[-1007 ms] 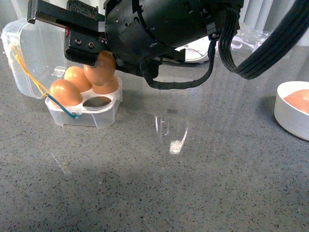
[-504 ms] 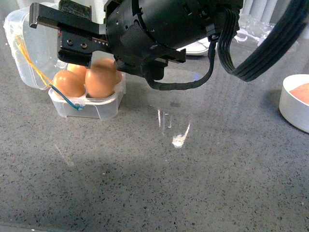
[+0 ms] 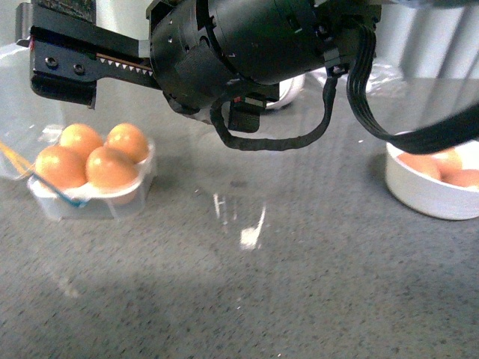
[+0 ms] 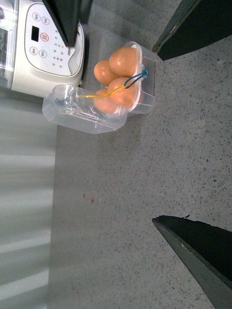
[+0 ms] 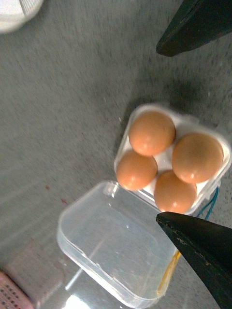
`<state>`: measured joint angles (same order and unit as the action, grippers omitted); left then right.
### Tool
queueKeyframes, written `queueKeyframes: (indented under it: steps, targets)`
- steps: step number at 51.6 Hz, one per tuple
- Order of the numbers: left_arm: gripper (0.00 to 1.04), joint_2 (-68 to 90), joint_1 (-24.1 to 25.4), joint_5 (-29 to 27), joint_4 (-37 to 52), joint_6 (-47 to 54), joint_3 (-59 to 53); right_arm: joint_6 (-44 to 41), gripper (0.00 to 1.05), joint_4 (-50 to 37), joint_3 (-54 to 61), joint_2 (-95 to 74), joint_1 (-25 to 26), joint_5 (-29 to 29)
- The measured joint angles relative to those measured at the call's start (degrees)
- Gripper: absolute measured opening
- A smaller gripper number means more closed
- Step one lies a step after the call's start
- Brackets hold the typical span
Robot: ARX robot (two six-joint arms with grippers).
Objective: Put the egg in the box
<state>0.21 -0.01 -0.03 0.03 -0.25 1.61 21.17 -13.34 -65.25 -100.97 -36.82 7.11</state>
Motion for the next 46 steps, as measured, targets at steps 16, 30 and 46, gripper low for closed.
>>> queueKeyframes:
  steps: [16,30,46]
  targets:
    - [0.98,0.00,0.00,0.00,0.00,0.00,0.00,-1.07,0.98,-0.96,13.86,14.49,3.06,-14.10]
    - [0.98,0.00,0.00,0.00,0.00,0.00,0.00,-13.64,0.75,-27.34,25.70,16.20,3.96,-36.28]
    - [0.98,0.00,0.00,-0.02,0.00,0.00,0.00,-20.06,0.21,-35.34,46.01,32.28,14.82,-28.81]
